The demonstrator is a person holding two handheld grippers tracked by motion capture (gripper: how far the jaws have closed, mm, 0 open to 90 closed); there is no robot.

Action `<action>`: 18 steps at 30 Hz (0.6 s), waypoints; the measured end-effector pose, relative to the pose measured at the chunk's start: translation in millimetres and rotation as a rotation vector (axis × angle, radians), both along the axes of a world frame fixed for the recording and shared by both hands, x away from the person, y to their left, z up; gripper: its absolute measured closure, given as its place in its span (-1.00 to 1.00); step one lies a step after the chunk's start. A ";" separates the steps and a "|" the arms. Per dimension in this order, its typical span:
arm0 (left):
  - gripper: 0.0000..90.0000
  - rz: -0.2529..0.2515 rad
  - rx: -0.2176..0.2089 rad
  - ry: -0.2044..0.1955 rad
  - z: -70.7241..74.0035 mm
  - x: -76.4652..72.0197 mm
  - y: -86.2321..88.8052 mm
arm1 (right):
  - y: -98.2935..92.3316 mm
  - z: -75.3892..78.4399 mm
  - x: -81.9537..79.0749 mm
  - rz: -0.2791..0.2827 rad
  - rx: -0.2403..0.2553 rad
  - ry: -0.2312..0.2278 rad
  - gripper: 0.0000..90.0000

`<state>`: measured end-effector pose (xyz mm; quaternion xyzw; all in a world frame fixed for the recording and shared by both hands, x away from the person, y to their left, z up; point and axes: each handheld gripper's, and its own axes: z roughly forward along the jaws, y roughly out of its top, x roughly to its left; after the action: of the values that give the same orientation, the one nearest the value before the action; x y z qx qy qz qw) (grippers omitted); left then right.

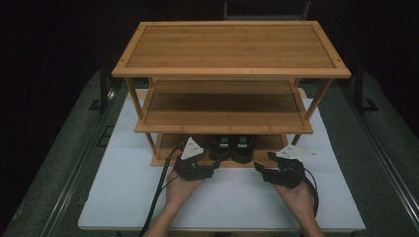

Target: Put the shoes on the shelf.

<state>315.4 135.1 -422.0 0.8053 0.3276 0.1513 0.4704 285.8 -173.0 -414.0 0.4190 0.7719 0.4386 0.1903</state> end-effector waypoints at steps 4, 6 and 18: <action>-0.23 -0.002 0.005 0.005 0.1 -1.9 3.4 | -3.4 -1.4 -2.4 -0.001 0.004 0.011 -0.19; -0.24 -0.005 0.009 0.007 0.1 -3.0 4.9 | -4.9 -3.1 -3.9 0.003 0.005 0.023 -0.19; -0.26 -0.022 0.025 0.021 -0.2 -12.2 12.2 | -9.3 -4.3 -9.8 0.025 -0.004 0.056 -0.21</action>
<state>303.1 147.3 -422.2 0.8162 0.3220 0.1417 0.4583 276.0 -182.3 -418.4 0.4209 0.7830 0.4276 0.1640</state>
